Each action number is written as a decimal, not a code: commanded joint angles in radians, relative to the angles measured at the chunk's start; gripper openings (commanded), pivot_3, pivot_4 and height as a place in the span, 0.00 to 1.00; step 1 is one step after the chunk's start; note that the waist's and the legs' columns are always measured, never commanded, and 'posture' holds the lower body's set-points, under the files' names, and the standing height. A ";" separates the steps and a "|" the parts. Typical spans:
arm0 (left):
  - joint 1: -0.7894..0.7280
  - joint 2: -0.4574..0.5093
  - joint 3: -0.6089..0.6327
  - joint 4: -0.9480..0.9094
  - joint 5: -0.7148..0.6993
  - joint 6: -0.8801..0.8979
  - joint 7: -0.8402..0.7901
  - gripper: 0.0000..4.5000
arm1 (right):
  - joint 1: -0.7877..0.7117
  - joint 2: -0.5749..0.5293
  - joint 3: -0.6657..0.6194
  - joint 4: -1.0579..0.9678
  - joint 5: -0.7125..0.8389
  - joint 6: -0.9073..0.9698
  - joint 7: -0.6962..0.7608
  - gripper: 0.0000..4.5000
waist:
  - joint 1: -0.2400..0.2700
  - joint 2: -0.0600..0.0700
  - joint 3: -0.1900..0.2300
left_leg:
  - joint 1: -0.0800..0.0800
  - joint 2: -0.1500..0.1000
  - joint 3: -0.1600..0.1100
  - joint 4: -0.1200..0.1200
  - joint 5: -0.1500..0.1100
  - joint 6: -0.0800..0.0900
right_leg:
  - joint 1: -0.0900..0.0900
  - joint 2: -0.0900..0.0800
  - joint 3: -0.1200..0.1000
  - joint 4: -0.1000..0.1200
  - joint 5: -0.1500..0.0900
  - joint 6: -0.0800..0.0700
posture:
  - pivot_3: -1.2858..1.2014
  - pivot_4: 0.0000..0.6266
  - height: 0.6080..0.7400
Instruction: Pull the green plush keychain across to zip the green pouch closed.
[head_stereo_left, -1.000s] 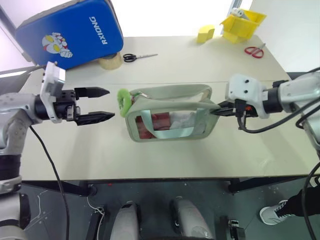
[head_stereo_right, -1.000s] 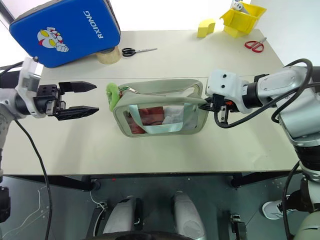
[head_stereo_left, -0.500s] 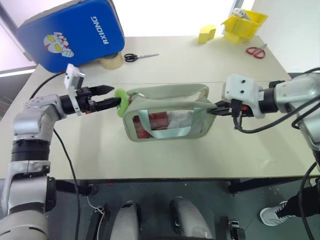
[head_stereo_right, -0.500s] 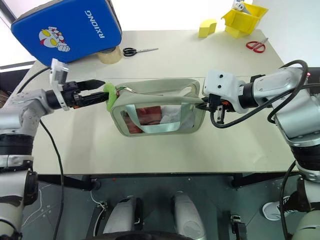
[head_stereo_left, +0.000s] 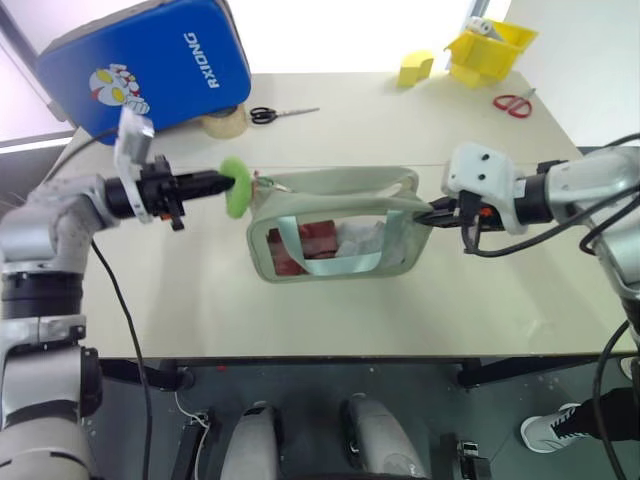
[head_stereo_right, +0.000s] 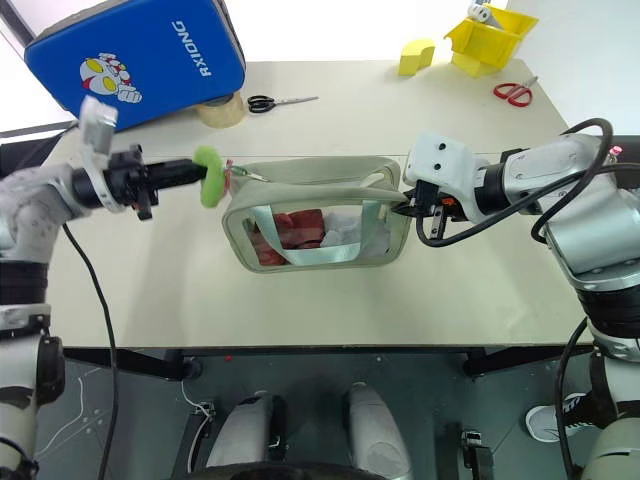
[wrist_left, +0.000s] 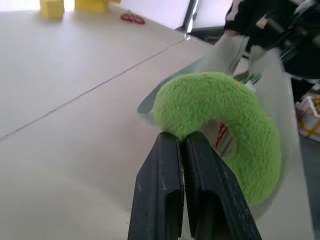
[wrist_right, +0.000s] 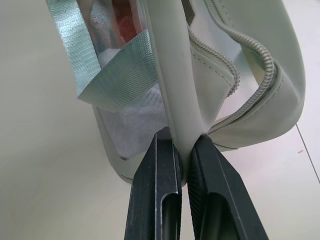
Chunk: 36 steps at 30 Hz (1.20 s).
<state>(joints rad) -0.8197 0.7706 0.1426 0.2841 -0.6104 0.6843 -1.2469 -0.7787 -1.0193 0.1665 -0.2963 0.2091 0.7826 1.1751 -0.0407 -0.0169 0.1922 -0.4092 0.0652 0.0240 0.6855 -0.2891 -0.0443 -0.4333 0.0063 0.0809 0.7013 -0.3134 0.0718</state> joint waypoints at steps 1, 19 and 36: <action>-0.111 -0.019 0.027 -0.069 -0.066 0.090 0.050 0.01 | -0.023 0.013 0.004 -0.014 -0.002 0.003 -0.018 0.00 | 0.003 0.000 0.000 | 0.000 0.000 0.000 0.000 0.000 0.000 | 0.001 0.000 0.000 0.000 0.000 0.000 | 0.52 0.24 0.98; -0.260 -0.107 -0.182 0.055 0.123 0.053 0.004 0.99 | -0.044 0.044 0.031 -0.002 -0.012 0.030 -0.056 0.00 | -0.005 0.000 0.000 | 0.002 0.000 0.000 0.000 0.000 0.000 | 0.001 0.000 0.000 0.000 0.000 0.000 | 0.52 0.24 0.98; 0.057 0.050 -0.123 -0.249 0.089 -0.107 -0.155 0.99 | -0.064 0.071 0.053 -0.002 -0.026 0.044 -0.069 0.00 | -0.003 0.001 -0.001 | 0.002 0.000 0.000 0.000 0.001 -0.001 | 0.002 0.000 0.000 0.000 0.000 0.000 | 0.52 0.24 0.98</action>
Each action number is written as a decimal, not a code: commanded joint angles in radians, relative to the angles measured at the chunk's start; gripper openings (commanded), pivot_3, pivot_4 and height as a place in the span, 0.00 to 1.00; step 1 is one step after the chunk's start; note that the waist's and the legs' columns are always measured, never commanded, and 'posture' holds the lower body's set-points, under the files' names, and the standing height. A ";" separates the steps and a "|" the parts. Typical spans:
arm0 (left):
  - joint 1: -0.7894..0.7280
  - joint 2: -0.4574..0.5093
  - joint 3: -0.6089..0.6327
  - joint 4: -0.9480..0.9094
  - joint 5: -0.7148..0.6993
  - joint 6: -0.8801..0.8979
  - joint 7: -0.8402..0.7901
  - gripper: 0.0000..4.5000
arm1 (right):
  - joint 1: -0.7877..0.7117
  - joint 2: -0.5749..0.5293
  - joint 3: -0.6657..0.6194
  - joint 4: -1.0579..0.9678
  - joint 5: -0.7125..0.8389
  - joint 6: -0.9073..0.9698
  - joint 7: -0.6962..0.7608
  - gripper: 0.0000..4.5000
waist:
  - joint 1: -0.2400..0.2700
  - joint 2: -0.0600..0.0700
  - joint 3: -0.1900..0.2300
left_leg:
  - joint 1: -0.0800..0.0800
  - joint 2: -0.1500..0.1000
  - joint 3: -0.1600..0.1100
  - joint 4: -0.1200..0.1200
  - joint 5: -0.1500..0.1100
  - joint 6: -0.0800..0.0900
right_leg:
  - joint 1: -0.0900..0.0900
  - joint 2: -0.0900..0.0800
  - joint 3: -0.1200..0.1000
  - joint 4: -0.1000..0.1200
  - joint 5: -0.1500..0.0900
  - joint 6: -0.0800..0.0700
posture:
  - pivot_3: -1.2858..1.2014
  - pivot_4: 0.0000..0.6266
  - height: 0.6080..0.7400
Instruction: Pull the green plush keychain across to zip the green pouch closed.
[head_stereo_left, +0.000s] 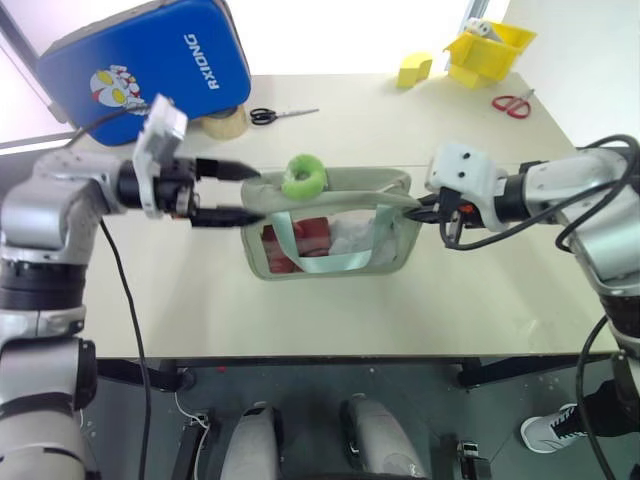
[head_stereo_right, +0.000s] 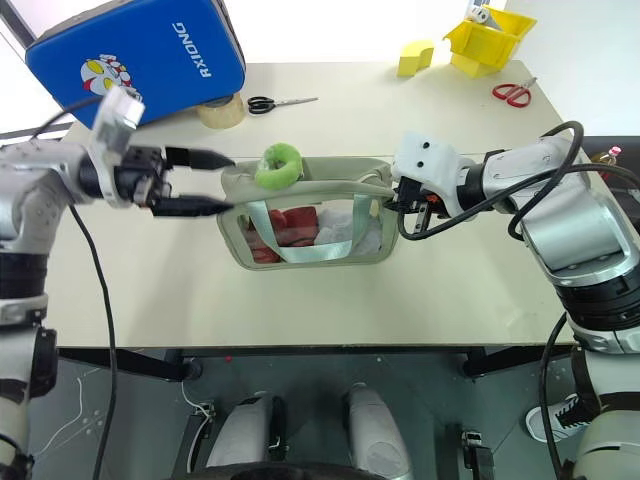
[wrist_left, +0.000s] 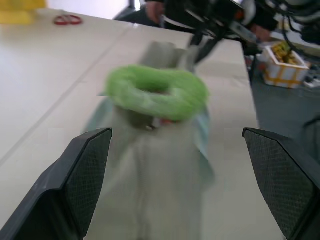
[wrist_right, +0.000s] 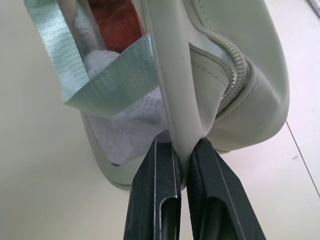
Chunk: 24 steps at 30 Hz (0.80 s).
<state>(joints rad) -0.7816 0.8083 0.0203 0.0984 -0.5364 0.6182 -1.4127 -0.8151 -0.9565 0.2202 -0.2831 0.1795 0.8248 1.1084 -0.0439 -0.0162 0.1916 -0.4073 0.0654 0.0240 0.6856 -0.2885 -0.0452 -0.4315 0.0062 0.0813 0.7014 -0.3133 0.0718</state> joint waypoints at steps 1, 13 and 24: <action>0.032 0.007 -0.004 -0.074 0.018 -0.049 0.015 0.99 | -0.030 0.007 0.000 -0.016 0.003 0.002 -0.001 0.00 | -0.001 0.000 0.000 | 0.000 0.000 0.000 0.000 0.000 0.000 | 0.000 0.000 0.000 0.000 0.000 0.000 | 0.52 0.24 0.98; 0.054 -0.012 -0.067 -0.061 0.124 -0.152 0.067 0.00 | -0.035 0.001 -0.009 -0.029 0.014 0.026 0.001 0.00 | -0.001 0.000 0.000 | 0.000 0.000 0.000 0.000 0.000 0.000 | 0.000 0.000 0.000 0.000 0.000 0.000 | 0.52 0.24 0.98; 0.008 -0.033 -0.078 -0.016 0.173 -0.220 0.098 0.00 | 0.005 -0.107 -0.199 -0.029 0.158 -0.154 0.168 0.96 | 0.006 0.000 0.000 | -0.001 -0.001 0.000 0.000 0.000 0.000 | 0.000 0.000 0.000 -0.001 0.000 0.000 | 0.52 0.24 0.98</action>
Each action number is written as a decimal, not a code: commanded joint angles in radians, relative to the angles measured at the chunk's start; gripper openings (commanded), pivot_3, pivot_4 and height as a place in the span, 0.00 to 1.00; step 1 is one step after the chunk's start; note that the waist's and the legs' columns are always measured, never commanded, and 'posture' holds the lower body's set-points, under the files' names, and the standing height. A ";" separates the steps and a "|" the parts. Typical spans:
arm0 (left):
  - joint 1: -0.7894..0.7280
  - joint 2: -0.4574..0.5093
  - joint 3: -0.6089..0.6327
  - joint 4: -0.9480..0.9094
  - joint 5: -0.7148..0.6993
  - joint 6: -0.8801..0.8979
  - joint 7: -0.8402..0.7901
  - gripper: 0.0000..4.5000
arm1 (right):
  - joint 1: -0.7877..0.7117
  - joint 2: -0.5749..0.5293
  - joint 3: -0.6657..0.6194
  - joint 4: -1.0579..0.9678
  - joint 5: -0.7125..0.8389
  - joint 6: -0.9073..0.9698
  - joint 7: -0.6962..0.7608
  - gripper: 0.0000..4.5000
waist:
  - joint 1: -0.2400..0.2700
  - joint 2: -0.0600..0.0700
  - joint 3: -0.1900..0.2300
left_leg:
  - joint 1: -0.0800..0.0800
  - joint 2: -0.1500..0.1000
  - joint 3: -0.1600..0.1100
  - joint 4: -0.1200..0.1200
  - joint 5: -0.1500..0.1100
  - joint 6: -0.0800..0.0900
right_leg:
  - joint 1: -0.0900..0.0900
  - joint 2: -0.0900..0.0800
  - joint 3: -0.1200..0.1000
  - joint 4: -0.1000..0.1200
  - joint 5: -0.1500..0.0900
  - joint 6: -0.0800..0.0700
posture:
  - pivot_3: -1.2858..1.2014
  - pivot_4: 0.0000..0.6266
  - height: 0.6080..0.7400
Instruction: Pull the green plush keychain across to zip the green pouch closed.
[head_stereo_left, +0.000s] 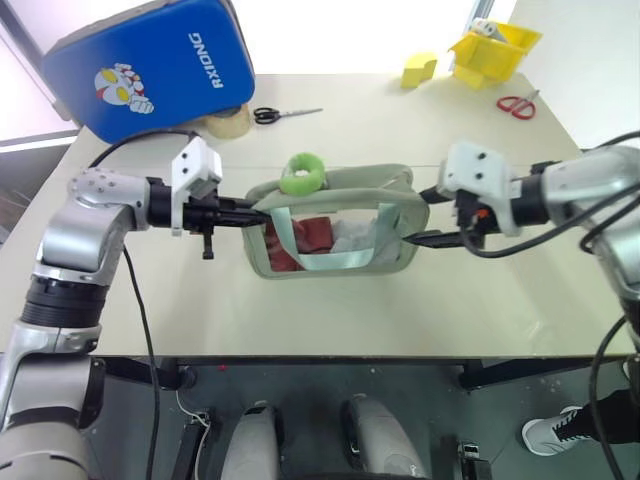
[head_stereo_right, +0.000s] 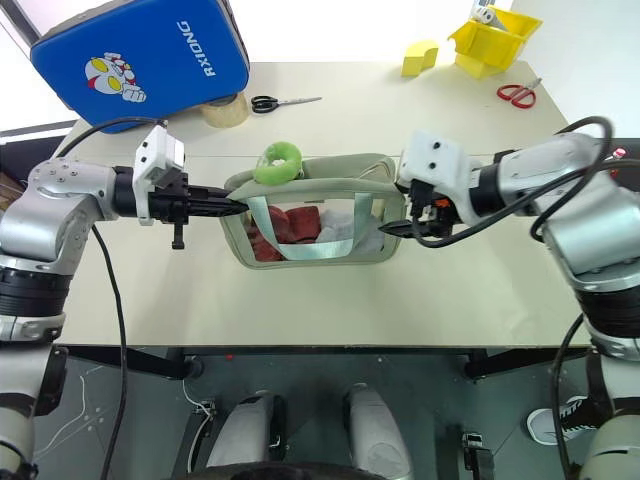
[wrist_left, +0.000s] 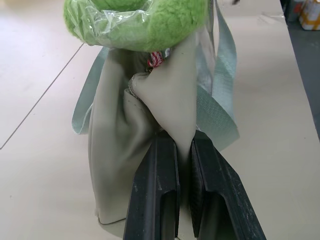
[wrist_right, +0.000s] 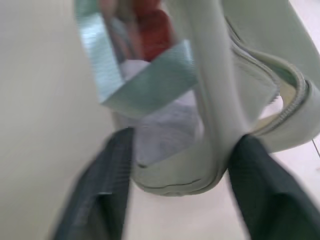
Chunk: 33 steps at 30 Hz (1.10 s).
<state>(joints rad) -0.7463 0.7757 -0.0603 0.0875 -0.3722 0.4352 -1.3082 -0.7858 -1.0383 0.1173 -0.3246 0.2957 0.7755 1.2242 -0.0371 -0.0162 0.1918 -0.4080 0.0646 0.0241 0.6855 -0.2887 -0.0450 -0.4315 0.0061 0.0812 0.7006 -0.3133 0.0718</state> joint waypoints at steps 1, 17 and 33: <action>-0.030 -0.002 0.001 -0.001 0.010 -0.042 -0.009 0.00 | -0.046 -0.019 -0.103 0.031 0.052 -0.131 0.064 0.99 | -0.001 0.000 0.000 | 0.000 0.000 0.000 0.000 0.000 0.000 | 0.000 0.000 0.000 0.000 0.000 0.000 | 0.52 0.24 0.98; -0.019 -0.008 -0.009 -0.022 0.025 -0.060 -0.009 0.00 | -0.468 0.490 0.269 0.368 -0.158 -0.116 -0.099 0.60 | -0.010 0.000 0.000 | -0.002 0.001 0.000 0.000 0.000 0.000 | -0.002 -0.002 0.000 0.001 0.000 0.000 | 0.52 0.24 0.98; 0.021 0.031 0.020 -0.023 0.018 -0.042 0.016 0.00 | -0.410 0.228 0.040 0.427 -0.159 0.090 -0.182 0.02 | -0.001 0.000 0.000 | -0.001 0.000 0.000 -0.001 0.000 0.000 | -0.002 -0.001 -0.001 0.001 0.000 -0.001 | 0.52 0.24 0.98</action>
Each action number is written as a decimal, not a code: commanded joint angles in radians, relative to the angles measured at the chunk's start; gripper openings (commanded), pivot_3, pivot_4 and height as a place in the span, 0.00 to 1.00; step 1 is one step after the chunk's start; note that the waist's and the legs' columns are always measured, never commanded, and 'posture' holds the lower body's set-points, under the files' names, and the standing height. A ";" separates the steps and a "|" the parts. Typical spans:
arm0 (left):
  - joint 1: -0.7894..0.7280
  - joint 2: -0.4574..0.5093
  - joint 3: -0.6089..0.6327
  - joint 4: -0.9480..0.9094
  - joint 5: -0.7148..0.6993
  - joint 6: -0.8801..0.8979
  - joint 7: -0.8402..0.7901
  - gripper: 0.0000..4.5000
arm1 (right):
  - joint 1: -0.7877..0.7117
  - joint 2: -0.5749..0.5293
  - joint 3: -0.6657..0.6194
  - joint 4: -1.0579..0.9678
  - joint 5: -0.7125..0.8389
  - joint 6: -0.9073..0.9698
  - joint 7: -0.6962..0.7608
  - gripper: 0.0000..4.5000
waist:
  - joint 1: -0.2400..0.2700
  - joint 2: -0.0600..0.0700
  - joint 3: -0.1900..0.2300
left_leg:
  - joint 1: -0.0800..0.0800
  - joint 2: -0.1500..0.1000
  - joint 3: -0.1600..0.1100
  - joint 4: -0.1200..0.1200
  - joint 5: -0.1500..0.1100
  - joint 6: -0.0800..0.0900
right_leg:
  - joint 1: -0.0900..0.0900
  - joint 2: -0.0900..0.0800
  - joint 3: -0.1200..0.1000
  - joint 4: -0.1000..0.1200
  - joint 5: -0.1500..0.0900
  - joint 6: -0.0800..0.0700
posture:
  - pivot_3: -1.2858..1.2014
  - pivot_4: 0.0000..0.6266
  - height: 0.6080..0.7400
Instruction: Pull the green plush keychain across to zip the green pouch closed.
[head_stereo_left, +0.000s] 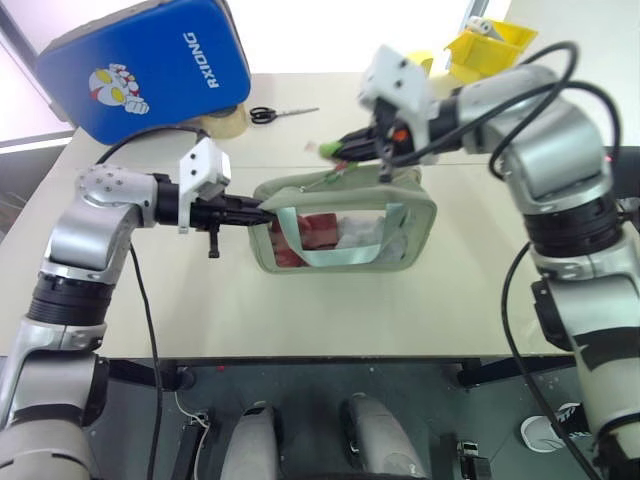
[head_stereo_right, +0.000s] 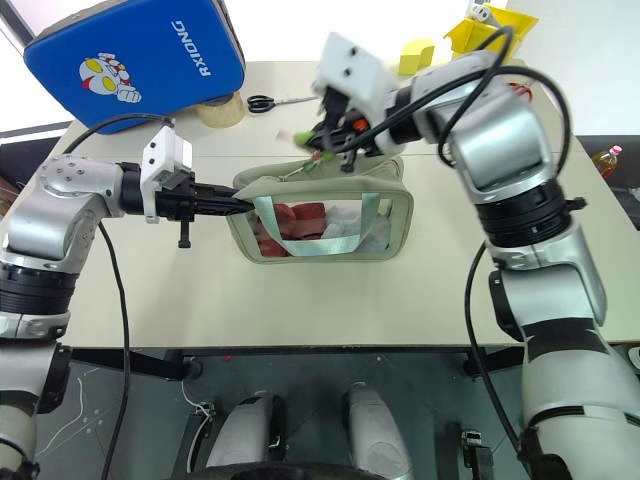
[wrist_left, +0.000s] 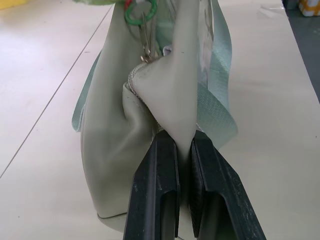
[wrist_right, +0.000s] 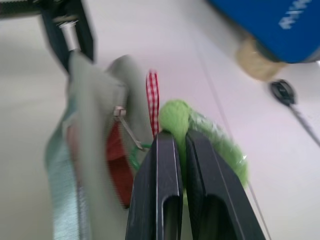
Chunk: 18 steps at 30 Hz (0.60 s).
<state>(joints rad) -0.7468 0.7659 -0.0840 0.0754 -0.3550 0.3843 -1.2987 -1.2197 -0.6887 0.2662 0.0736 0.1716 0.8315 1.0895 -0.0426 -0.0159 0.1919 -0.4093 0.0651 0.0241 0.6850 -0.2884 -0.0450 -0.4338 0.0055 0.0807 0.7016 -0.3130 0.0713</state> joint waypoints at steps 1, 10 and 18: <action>0.029 0.045 0.047 -0.014 -0.003 0.012 0.009 0.00 | 0.056 -0.172 -0.126 0.024 -0.040 0.040 -0.052 0.02 | 0.005 0.000 0.000 | 0.000 0.000 0.000 0.000 0.000 0.000 | 0.000 0.000 0.000 -0.001 0.000 0.000 | 0.52 0.24 0.98; 0.062 0.083 0.073 -0.018 -0.021 0.036 0.027 0.00 | 0.383 -0.411 -0.193 0.051 -0.140 -0.004 -0.207 0.02 | -0.023 0.001 0.000 | 0.002 0.000 0.002 -0.002 0.000 0.002 | 0.000 0.002 0.003 0.001 0.000 0.000 | 0.52 0.24 0.98; 0.059 0.087 0.077 -0.024 -0.036 0.064 0.035 0.00 | 0.584 -0.276 -0.117 -0.046 -0.143 0.018 -0.329 0.02 | -0.027 0.000 0.000 | 0.002 0.000 0.002 -0.001 0.000 0.002 | 0.001 0.002 0.003 0.000 0.000 0.000 | 0.52 0.24 0.98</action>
<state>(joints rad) -0.6982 0.8091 -0.0528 0.0407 -0.4007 0.4362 -1.2740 -0.6465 -0.9442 0.1565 0.0173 0.0804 0.8216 0.8074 -0.0697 -0.0156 0.1916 -0.4070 0.0649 0.0257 0.6838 -0.2881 -0.0427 -0.4329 0.0072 0.0839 0.7022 -0.3130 0.0713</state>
